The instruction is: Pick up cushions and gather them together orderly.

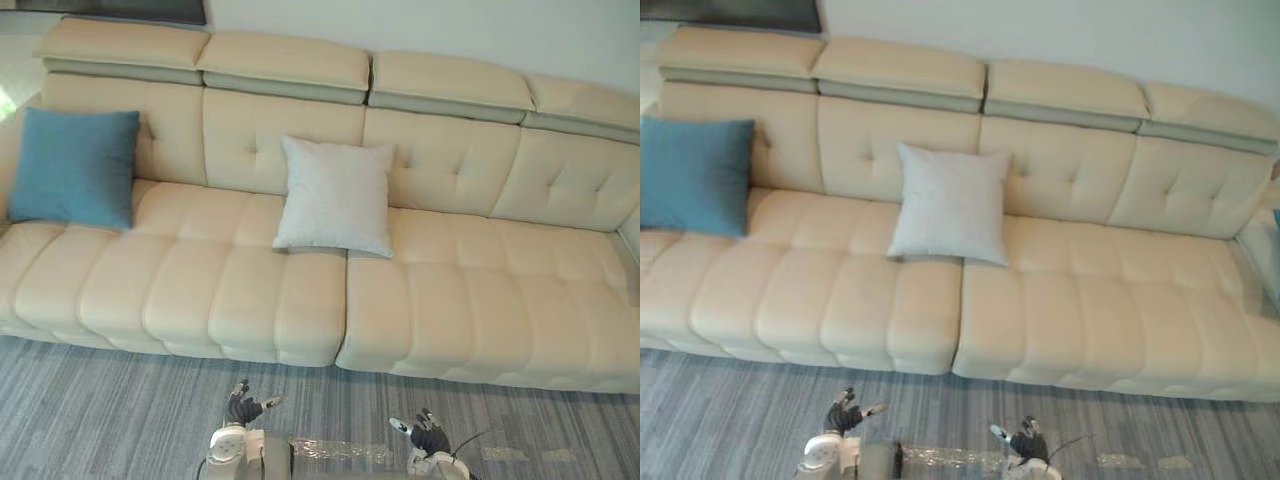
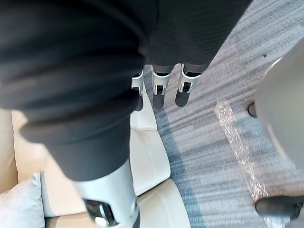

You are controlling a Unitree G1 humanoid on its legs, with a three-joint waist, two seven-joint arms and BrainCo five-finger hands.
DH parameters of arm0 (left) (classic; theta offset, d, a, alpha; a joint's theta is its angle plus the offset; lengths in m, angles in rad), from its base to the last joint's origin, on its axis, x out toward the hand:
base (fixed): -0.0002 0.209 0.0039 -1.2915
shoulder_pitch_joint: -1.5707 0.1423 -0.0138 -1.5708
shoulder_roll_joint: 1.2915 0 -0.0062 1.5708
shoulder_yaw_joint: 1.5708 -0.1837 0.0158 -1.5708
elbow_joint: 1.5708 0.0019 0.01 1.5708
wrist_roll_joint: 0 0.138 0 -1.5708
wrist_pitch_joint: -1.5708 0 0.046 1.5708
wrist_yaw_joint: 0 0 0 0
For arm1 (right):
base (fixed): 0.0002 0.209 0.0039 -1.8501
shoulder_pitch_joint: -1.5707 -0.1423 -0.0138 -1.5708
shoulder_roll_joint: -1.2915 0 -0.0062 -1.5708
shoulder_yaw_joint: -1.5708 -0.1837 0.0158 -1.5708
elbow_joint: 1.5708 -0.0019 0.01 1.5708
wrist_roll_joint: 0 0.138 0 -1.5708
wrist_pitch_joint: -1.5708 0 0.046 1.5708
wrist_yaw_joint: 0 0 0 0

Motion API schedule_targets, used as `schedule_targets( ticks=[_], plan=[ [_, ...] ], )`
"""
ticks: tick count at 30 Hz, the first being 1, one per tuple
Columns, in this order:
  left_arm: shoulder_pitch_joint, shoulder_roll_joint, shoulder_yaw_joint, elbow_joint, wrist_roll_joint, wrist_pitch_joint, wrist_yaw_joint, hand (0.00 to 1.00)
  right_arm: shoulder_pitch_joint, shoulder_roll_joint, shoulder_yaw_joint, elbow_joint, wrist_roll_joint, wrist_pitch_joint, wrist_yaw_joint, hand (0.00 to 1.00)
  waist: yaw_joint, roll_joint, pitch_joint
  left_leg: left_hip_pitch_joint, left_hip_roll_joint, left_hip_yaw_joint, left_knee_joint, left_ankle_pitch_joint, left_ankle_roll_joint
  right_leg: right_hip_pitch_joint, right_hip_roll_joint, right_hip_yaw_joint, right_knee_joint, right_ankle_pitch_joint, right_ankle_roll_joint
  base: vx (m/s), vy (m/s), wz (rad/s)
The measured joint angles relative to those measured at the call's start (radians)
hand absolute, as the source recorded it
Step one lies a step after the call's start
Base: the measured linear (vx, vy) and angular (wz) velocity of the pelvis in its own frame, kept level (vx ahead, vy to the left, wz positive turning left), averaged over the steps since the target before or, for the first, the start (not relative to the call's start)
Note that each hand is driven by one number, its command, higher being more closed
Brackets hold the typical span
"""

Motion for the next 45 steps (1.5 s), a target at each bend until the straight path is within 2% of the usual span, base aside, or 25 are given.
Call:
schedule_targets(
  ticks=[3, 12, 15, 17, 18, 20, 22, 23, 25, 26, 27, 28, 29, 31, 33, 34, 35, 36, 38, 40, 41, 42, 43, 44, 45],
  plan=[
    [0.001, 0.005, -0.001, 0.037, 0.000, -0.001, -0.002, 0.00, -0.015, -0.002, -0.002, 0.024, 0.000, -0.003, 0.001, 0.00, -0.004, 0.018, -0.011, 0.021, 0.009, 0.029, -0.026, 0.010, -0.001, 0.004, 0.004, 0.033, -0.036, 0.029, 0.010, -0.03, 0.028, -0.37],
    [-0.050, 0.021, -0.025, 0.107, 0.001, 0.000, -0.012, 0.00, -0.078, -0.019, -0.003, 0.059, 0.000, -0.002, 0.000, 0.00, -0.002, 0.017, -0.001, 0.030, 0.081, 0.123, -0.018, -0.002, -0.006, -0.069, 0.060, 0.179, -0.054, 0.103, -0.012, 0.01, -0.007, -0.58],
    [-0.077, 0.022, -0.031, 0.124, 0.005, 0.002, -0.013, 0.00, -0.112, -0.029, 0.004, 0.075, -0.001, -0.003, -0.001, 0.00, -0.009, 0.039, 0.033, 0.033, 0.145, 0.164, -0.028, 0.001, -0.001, -0.105, 0.085, 0.073, -0.035, 0.188, -0.022, -0.03, 0.013, -0.66],
    [-0.075, 0.023, -0.039, 0.124, 0.011, 0.002, -0.012, 0.00, -0.106, -0.034, 0.005, 0.082, -0.002, -0.002, -0.002, 0.00, -0.009, 0.049, 0.045, 0.071, 0.160, 0.199, -0.044, 0.009, 0.008, -0.103, 0.067, -0.018, 0.001, 0.171, -0.041, -0.03, -0.008, -0.41],
    [-0.069, 0.028, -0.038, 0.124, 0.013, 0.001, -0.012, 0.00, -0.098, -0.041, 0.010, 0.091, -0.003, -0.001, -0.001, 0.00, -0.008, 0.046, 0.046, 0.098, 0.165, 0.226, -0.047, 0.010, 0.007, -0.103, 0.034, -0.094, 0.040, 0.154, -0.069, -0.03, -0.008, -0.49],
    [-0.055, 0.059, -0.037, 0.123, 0.012, 0.001, -0.010, 0.00, -0.123, -0.055, 0.022, 0.133, -0.004, 0.001, 0.000, 0.00, -0.006, 0.024, 0.049, 0.130, 0.169, 0.286, -0.054, 0.014, -0.006, -0.121, -0.026, -0.174, 0.044, 0.172, -0.063, -0.05, -0.054, -0.75],
    [-0.050, 0.086, -0.026, 0.124, 0.012, 0.002, -0.009, 0.00, -0.169, -0.075, 0.040, 0.154, -0.004, 0.001, 0.000, 0.00, -0.001, 0.008, 0.050, 0.133, 0.189, 0.341, -0.069, 0.028, -0.034, -0.155, -0.036, -0.245, 0.027, 0.136, -0.050, -0.08, -0.177, -0.89],
    [-0.050, 0.083, -0.023, 0.123, 0.009, 0.001, -0.008, 0.00, -0.179, -0.084, 0.040, 0.152, -0.004, 0.001, -0.001, 0.00, -0.002, 0.013, 0.056, 0.141, 0.199, 0.361, -0.086, 0.036, -0.039, -0.157, -0.050, -0.308, 0.035, 0.115, -0.077, -0.11, -0.171, -1.03],
    [-0.045, 0.076, -0.018, 0.122, 0.008, 0.001, -0.003, 0.00, -0.219, -0.102, 0.050, 0.159, -0.011, 0.001, 0.001, 0.00, 0.008, 0.031, 0.070, 0.178, 0.259, 0.452, -0.155, 0.072, -0.074, -0.153, -0.123, -0.526, 0.132, 0.075, -0.119, -0.15, -0.204, -1.11],
    [-0.047, 0.079, -0.019, 0.122, 0.008, 0.001, -0.003, 0.00, -0.222, -0.101, 0.052, 0.160, -0.011, 0.001, 0.002, 0.00, 0.007, 0.020, 0.072, 0.186, 0.265, 0.467, -0.157, 0.073, -0.084, -0.148, -0.145, -0.547, 0.156, 0.068, -0.118, -0.10, -0.243, -1.03],
    [-0.052, 0.094, -0.019, 0.122, 0.003, 0.001, -0.001, 0.00, -0.223, -0.101, 0.071, 0.163, -0.012, 0.001, 0.004, 0.00, 0.017, -0.003, 0.074, 0.201, 0.271, 0.474, -0.147, 0.047, -0.117, -0.135, -0.160, -0.585, 0.153, 0.092, -0.029, -0.03, -0.202, -0.77],
    [-0.057, 0.093, -0.020, 0.124, 0.003, 0.002, -0.001, 0.00, -0.226, -0.107, 0.082, 0.166, -0.012, 0.001, 0.004, 0.00, 0.022, 0.008, 0.076, 0.202, 0.291, 0.455, -0.139, 0.036, -0.127, -0.135, -0.128, -0.571, 0.147, 0.086, -0.033, 0.00, -0.214, -0.90],
    [-0.057, 0.090, -0.027, 0.126, 0.003, 0.002, 0.000, 0.00, -0.222, -0.109, 0.088, 0.166, -0.012, -0.001, 0.004, 0.00, 0.021, 0.017, 0.074, 0.202, 0.321, 0.426, -0.142, 0.027, -0.126, -0.141, -0.075, -0.549, 0.146, 0.062, -0.062, 0.03, -0.272, -0.75],
    [-0.060, 0.084, -0.039, 0.128, 0.001, 0.002, 0.000, 0.00, -0.208, -0.110, 0.091, 0.166, -0.012, -0.001, 0.004, 0.00, 0.016, 0.018, 0.075, 0.222, 0.369, 0.421, -0.133, 0.006, -0.105, -0.154, -0.033, -0.529, 0.188, 0.004, -0.091, 0.14, -0.348, -0.53],
    [-0.060, 0.086, -0.038, 0.126, 0.001, 0.002, -0.002, 0.00, -0.185, -0.134, 0.126, 0.166, -0.012, 0.000, 0.002, 0.00, 0.004, 0.035, 0.085, 0.160, 0.444, 0.346, 0.074, 0.047, 0.053, -0.130, 0.045, -0.504, 0.174, -0.028, -0.122, 0.20, -0.373, -0.52],
    [-0.058, 0.083, -0.032, 0.111, -0.008, 0.002, -0.001, 0.00, -0.184, -0.148, 0.138, 0.166, -0.011, -0.001, 0.000, 0.00, 0.011, 0.051, 0.095, 0.096, 0.459, 0.239, 0.225, 0.076, 0.109, -0.091, 0.085, -0.473, 0.151, -0.029, -0.147, 0.16, -0.296, -0.92],
    [-0.059, 0.074, -0.034, 0.103, -0.011, 0.002, 0.001, 0.00, -0.187, -0.164, 0.141, 0.166, -0.010, -0.002, -0.005, 0.00, 0.018, 0.073, 0.107, 0.062, 0.421, 0.134, 0.340, 0.047, 0.079, -0.064, 0.113, -0.435, 0.136, -0.038, -0.168, 0.27, -0.187, -1.27],
    [-0.060, 0.063, -0.042, 0.100, -0.012, 0.002, 0.001, 0.00, -0.190, -0.189, 0.145, 0.169, -0.005, -0.002, -0.011, 0.00, 0.027, 0.088, 0.111, 0.019, 0.317, 0.017, 0.442, -0.009, 0.022, -0.045, 0.126, -0.390, 0.118, -0.044, -0.179, 0.34, -0.109, -1.32],
    [-0.060, 0.060, -0.059, 0.085, -0.019, 0.001, -0.001, 0.00, -0.193, -0.203, 0.145, 0.178, -0.001, -0.002, -0.013, 0.00, 0.047, 0.105, 0.118, -0.030, 0.164, -0.053, 0.478, -0.075, 0.022, -0.004, 0.145, -0.324, 0.083, -0.047, -0.184, 0.33, -0.032, -1.22],
    [-0.058, 0.055, -0.059, 0.059, -0.023, 0.002, -0.001, 0.00, -0.196, -0.198, 0.132, 0.189, 0.000, -0.001, -0.013, 0.00, 0.056, 0.102, 0.121, -0.094, 0.032, -0.056, 0.349, -0.079, 0.020, 0.048, 0.156, -0.264, 0.036, -0.042, -0.170, 0.31, -0.012, -0.91],
    [-0.058, 0.053, -0.057, 0.055, -0.025, 0.003, -0.001, 0.00, -0.197, -0.192, 0.125, 0.188, 0.000, -0.001, -0.013, 0.00, 0.059, 0.102, 0.122, -0.103, 0.008, -0.056, 0.290, -0.073, 0.017, 0.060, 0.158, -0.251, 0.023, -0.044, -0.167, 0.38, 0.004, -0.91],
    [-0.057, 0.047, -0.058, 0.045, -0.030, 0.004, -0.002, 0.00, -0.200, -0.181, 0.113, 0.188, 0.001, -0.002, -0.015, 0.00, 0.074, 0.107, 0.120, -0.117, -0.046, -0.064, 0.086, -0.022, 0.001, 0.087, 0.172, -0.208, -0.011, -0.049, -0.157, 0.39, 0.037, -1.09],
    [-0.056, 0.040, -0.055, 0.043, -0.041, 0.004, -0.003, 0.00, -0.197, -0.175, 0.114, 0.190, 0.001, -0.001, -0.017, 0.00, 0.098, 0.110, 0.115, -0.104, -0.066, -0.084, -0.052, 0.138, -0.004, 0.105, 0.186, -0.155, -0.039, -0.058, -0.144, 0.59, 0.060, -1.32],
    [-0.061, 0.046, -0.048, 0.038, -0.046, 0.004, -0.003, 0.00, -0.198, -0.154, 0.116, 0.190, 0.001, -0.001, -0.020, 0.00, 0.118, 0.092, 0.110, -0.077, -0.079, -0.066, -0.082, 0.184, 0.029, 0.130, 0.185, -0.111, -0.064, -0.059, -0.136, 0.36, 0.051, -0.86],
    [-0.061, 0.049, -0.046, 0.037, -0.046, 0.005, -0.003, 0.00, -0.198, -0.146, 0.116, 0.188, 0.001, -0.001, -0.021, 0.00, 0.119, 0.079, 0.106, -0.076, -0.088, -0.059, -0.093, 0.184, 0.030, 0.137, 0.180, -0.101, -0.074, -0.059, -0.134, 0.53, 0.030, -0.37]
  ],
)
